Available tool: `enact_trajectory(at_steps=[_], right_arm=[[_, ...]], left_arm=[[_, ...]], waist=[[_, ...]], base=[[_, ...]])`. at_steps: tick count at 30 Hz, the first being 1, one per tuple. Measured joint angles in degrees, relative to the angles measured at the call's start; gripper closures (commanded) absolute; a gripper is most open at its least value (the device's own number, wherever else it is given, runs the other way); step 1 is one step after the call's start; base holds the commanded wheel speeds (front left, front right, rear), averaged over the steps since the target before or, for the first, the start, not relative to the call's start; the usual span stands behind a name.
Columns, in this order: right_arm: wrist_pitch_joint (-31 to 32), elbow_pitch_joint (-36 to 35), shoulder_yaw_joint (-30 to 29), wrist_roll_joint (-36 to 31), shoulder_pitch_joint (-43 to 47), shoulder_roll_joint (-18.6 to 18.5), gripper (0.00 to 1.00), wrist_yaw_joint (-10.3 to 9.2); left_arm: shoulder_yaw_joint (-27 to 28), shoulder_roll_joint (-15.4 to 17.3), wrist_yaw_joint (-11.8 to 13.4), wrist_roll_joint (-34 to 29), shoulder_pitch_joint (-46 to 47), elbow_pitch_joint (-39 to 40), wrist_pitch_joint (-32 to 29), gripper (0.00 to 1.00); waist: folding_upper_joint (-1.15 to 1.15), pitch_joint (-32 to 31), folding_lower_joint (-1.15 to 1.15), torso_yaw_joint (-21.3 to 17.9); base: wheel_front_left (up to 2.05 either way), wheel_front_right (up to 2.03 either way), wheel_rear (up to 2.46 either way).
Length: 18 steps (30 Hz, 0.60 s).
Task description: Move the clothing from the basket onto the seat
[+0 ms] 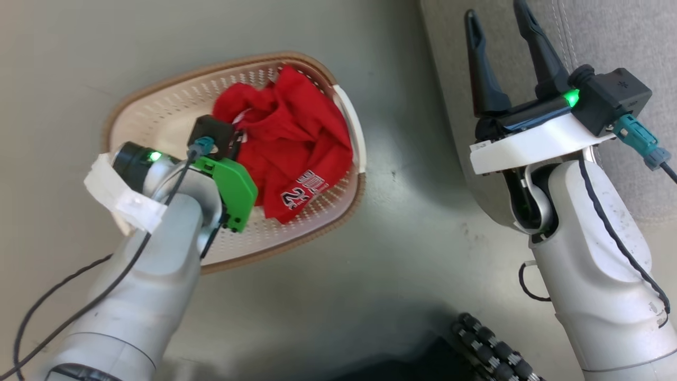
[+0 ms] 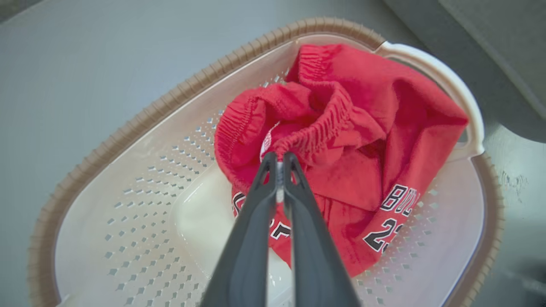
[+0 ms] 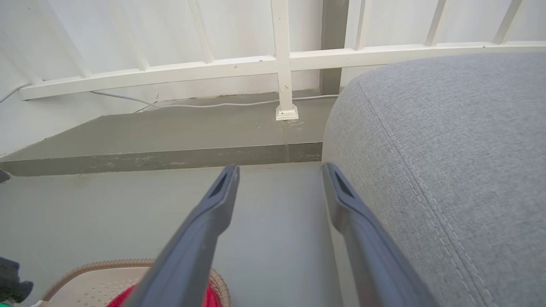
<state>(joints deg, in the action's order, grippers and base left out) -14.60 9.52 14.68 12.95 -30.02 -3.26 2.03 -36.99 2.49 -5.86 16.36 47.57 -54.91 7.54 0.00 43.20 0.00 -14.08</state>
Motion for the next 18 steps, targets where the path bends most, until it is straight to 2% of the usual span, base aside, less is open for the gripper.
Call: enact_trajectory(at_steps=[7, 18], right_arm=[[0.0, 2.6, -0.5, -0.9, 1.0, -0.9, 0.00, 0.97], [0.0, 6.3, -0.8, -1.5, 5.2, -2.1, 0.00, 1.57]], left_arm=[[-2.0, -0.1, -0.6, 4.4, -3.3, 4.3, 5.0, 1.00], [-2.2, -0.2, -1.0, 11.5, -7.3, 10.5, 6.7, 1.00]], waist=[[0.00, -4.1, 0.00, 3.0], [0.00, -12.4, 0.00, 7.9]], base=[[0.00, 0.00, 0.00], [0.00, 0.00, 0.00]])
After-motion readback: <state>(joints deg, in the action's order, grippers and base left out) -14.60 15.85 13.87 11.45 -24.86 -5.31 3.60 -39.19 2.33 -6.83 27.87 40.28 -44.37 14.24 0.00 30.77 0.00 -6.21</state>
